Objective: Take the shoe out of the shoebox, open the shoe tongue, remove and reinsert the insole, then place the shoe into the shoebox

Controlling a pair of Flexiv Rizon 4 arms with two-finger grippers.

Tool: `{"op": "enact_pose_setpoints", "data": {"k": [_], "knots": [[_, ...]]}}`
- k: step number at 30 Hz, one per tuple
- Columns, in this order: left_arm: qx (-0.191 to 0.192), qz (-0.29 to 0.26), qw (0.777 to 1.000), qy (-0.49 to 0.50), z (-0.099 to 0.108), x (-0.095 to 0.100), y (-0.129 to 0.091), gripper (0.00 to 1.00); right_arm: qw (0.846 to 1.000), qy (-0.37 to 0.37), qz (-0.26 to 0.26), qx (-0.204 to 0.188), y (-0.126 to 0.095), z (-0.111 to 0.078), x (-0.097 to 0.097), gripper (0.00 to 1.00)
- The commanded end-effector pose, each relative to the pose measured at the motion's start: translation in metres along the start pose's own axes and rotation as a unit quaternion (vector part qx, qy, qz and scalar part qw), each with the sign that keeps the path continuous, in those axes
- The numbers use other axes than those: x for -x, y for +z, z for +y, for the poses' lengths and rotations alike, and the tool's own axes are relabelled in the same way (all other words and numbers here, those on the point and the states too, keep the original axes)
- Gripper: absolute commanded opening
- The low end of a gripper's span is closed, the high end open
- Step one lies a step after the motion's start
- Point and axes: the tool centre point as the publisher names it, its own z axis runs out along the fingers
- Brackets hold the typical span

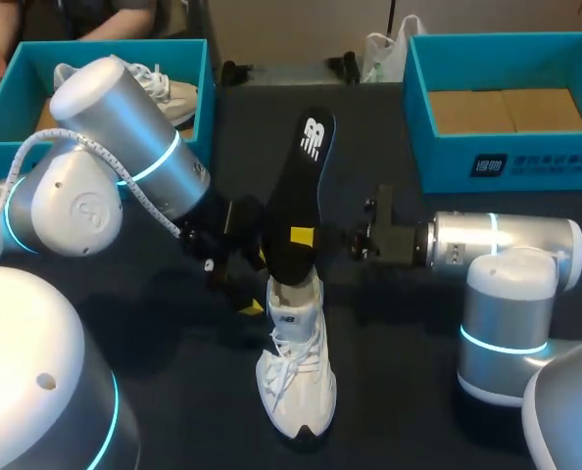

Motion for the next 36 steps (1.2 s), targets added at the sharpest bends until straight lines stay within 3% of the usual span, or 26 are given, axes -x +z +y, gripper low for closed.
{"op": "enact_pose_setpoints", "data": {"k": [1, 20, 36], "knots": [[0.001, -0.001, 1.000, 0.000, 0.000, 0.000, 0.000, 1.00, 1.000, -0.003, 0.004, -0.003, -0.005, -0.002, 0.002, 0.00], [0.001, -0.001, 1.000, 0.000, 0.000, 0.000, 0.000, 1.00, 0.999, -0.012, 0.033, -0.035, -0.005, -0.015, 0.003, 0.00], [0.001, -0.001, 1.000, 0.000, 0.000, 0.000, 0.000, 1.00, 0.999, -0.010, 0.009, -0.049, -0.005, -0.036, -0.003, 0.00]]}}
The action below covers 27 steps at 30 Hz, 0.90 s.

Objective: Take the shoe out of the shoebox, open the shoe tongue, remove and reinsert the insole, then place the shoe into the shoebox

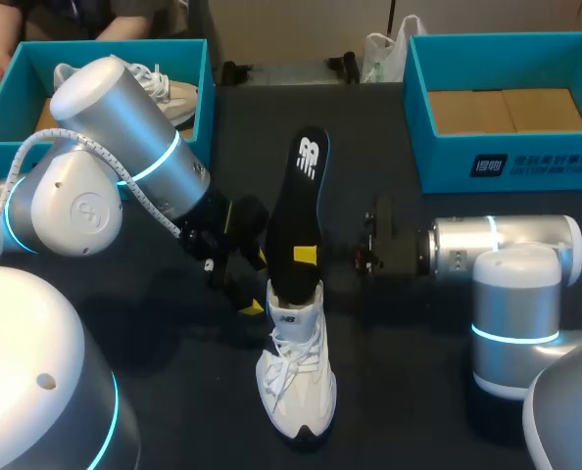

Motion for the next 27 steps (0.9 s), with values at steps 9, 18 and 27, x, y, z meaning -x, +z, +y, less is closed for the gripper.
{"op": "enact_pose_setpoints", "data": {"k": [9, 18, 27], "knots": [[0.001, -0.001, 1.000, 0.000, 0.000, -0.001, 0.000, 1.00, 1.000, 0.023, -0.006, -0.016, 0.000, -0.029, -0.011, 0.00], [0.001, -0.001, 1.000, 0.000, 0.000, -0.001, 0.000, 1.00, 0.998, 0.044, -0.007, -0.038, 0.000, -0.048, -0.016, 0.00], [0.001, -0.001, 1.000, 0.000, 0.000, -0.001, 0.000, 1.00, 0.998, 0.045, 0.007, -0.038, 0.003, -0.048, -0.020, 0.06]]}}
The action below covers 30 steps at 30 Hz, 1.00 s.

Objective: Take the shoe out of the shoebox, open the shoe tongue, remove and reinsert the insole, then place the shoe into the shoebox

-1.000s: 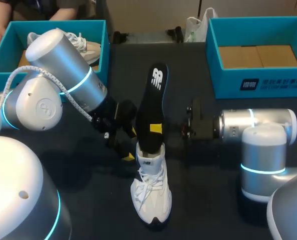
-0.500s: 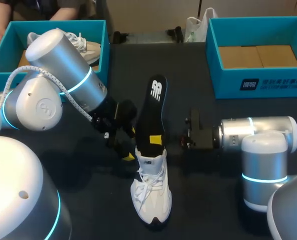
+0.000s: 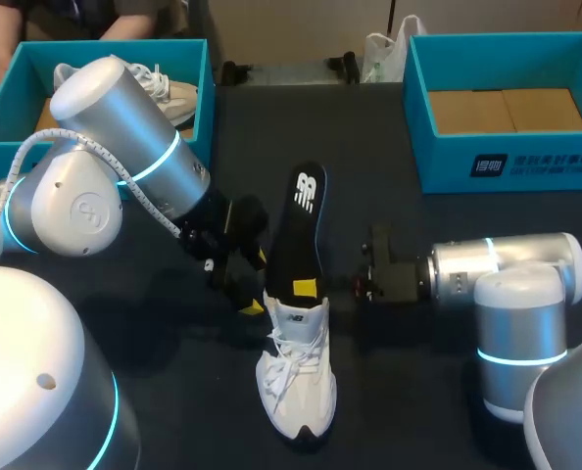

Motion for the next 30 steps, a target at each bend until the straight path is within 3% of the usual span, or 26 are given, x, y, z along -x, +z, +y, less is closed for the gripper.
{"op": "enact_pose_setpoints", "data": {"k": [1, 3, 18, 30], "knots": [[0.001, -0.001, 1.000, 0.000, 0.000, -0.001, 0.000, 1.00, 1.000, -0.007, 0.006, -0.004, 0.004, 0.000, -0.002, 0.11], [0.001, -0.001, 1.000, 0.000, 0.000, -0.001, 0.000, 1.00, 1.000, -0.013, 0.010, -0.008, 0.004, 0.005, -0.004, 0.21], [0.001, -0.001, 1.000, 0.000, 0.000, -0.001, 0.000, 1.00, 0.999, -0.043, 0.022, -0.025, 0.006, 0.030, -0.010, 0.36], [0.001, -0.001, 1.000, 0.000, 0.000, -0.001, 0.000, 1.00, 0.997, -0.064, 0.032, -0.024, 0.013, 0.056, -0.007, 0.31]]}}
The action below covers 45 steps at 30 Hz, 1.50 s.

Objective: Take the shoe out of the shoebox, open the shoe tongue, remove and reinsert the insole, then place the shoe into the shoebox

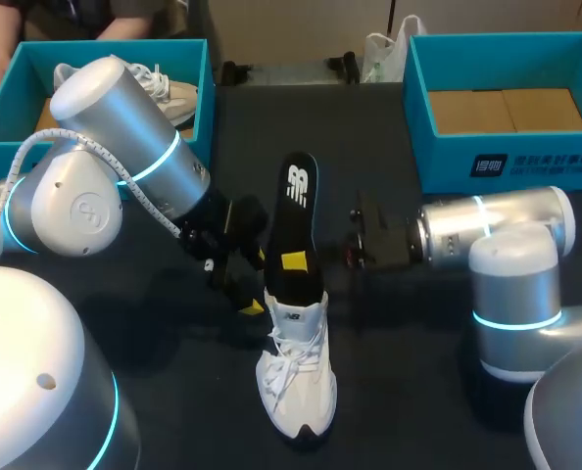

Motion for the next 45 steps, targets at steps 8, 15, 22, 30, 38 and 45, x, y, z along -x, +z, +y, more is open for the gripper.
{"op": "enact_pose_setpoints", "data": {"k": [8, 15, 22, 30, 38, 45], "knots": [[0.001, -0.001, 1.000, 0.000, 0.000, -0.001, 0.000, 1.00, 1.000, 0.007, -0.003, 0.012, 0.003, 0.010, 0.009, 0.00], [0.001, -0.001, 1.000, 0.000, 0.000, -0.001, 0.000, 1.00, 1.000, 0.019, -0.003, 0.019, 0.003, 0.006, 0.014, 0.00], [0.001, -0.001, 1.000, 0.000, 0.000, -0.001, 0.000, 1.00, 0.999, 0.034, -0.001, 0.011, 0.004, -0.012, 0.011, 0.00], [0.001, -0.001, 1.000, 0.000, 0.000, -0.001, 0.000, 1.00, 0.998, 0.066, 0.006, -0.001, 0.006, -0.045, 0.006, 0.00], [0.001, -0.001, 1.000, 0.000, 0.000, -0.001, 0.000, 1.00, 0.997, 0.080, 0.007, -0.013, 0.010, -0.060, 0.001, 0.00], [0.001, -0.001, 1.000, 0.000, 0.000, -0.001, 0.000, 1.00, 0.999, 0.053, 0.002, 0.002, 0.007, -0.041, -0.007, 0.29]]}}
